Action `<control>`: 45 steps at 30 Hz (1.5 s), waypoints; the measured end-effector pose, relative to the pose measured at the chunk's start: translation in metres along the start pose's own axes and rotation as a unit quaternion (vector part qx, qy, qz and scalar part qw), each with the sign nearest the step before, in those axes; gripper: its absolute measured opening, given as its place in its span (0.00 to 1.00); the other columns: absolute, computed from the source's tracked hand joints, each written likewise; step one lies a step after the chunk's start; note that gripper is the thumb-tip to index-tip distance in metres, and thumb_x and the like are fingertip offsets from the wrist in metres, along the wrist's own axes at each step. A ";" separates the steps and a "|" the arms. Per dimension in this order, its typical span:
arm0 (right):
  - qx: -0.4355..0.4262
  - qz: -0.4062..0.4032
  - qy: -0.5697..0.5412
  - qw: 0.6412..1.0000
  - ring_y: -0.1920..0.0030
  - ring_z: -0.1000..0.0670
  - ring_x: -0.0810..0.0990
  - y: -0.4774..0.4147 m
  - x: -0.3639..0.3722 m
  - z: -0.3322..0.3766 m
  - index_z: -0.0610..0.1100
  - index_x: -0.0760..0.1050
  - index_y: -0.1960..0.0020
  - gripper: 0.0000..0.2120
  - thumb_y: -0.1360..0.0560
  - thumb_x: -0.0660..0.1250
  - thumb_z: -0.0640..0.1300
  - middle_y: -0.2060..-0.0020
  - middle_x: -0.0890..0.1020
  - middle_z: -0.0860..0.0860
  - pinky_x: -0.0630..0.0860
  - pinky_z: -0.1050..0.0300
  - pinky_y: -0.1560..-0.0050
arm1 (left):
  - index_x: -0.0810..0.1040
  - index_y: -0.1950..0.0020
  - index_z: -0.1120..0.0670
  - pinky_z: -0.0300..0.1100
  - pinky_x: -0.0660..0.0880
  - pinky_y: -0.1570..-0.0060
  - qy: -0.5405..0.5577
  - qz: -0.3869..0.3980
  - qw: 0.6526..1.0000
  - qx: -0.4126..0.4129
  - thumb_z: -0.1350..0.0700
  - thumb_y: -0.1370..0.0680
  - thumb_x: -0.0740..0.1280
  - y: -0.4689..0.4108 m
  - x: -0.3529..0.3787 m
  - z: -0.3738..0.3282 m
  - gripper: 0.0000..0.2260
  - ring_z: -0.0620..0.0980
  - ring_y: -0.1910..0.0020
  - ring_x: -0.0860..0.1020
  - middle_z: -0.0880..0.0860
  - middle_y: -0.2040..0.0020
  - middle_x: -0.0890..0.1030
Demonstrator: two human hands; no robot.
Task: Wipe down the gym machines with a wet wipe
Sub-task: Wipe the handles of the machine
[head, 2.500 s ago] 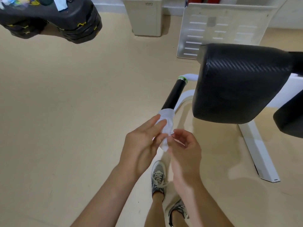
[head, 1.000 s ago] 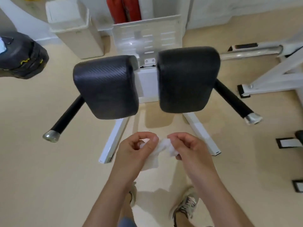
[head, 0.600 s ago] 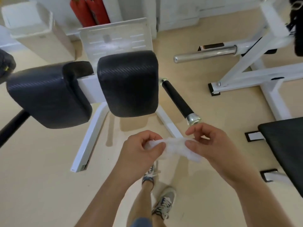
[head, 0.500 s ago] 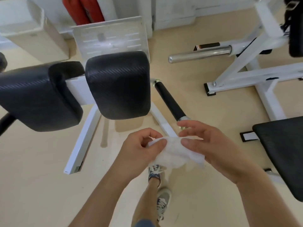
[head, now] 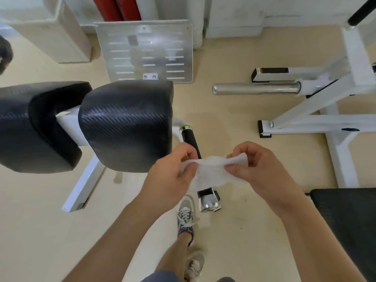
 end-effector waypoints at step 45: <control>0.185 0.065 -0.039 0.980 0.51 0.49 0.80 -0.008 0.076 -0.085 0.43 0.74 0.41 0.14 0.25 0.69 0.44 0.49 0.81 0.48 0.77 0.59 0.55 | 0.82 0.60 0.51 0.39 0.77 0.54 0.285 -0.285 0.872 -0.279 0.73 0.29 0.60 0.101 0.080 0.018 0.19 0.43 0.58 0.80 0.47 0.61 0.82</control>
Point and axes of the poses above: each hand's wrist, its own y-axis away from the middle knuckle, its own x-axis out of the palm, z = x × y, the point moved 2 cm from there along -y, towards the middle knuckle
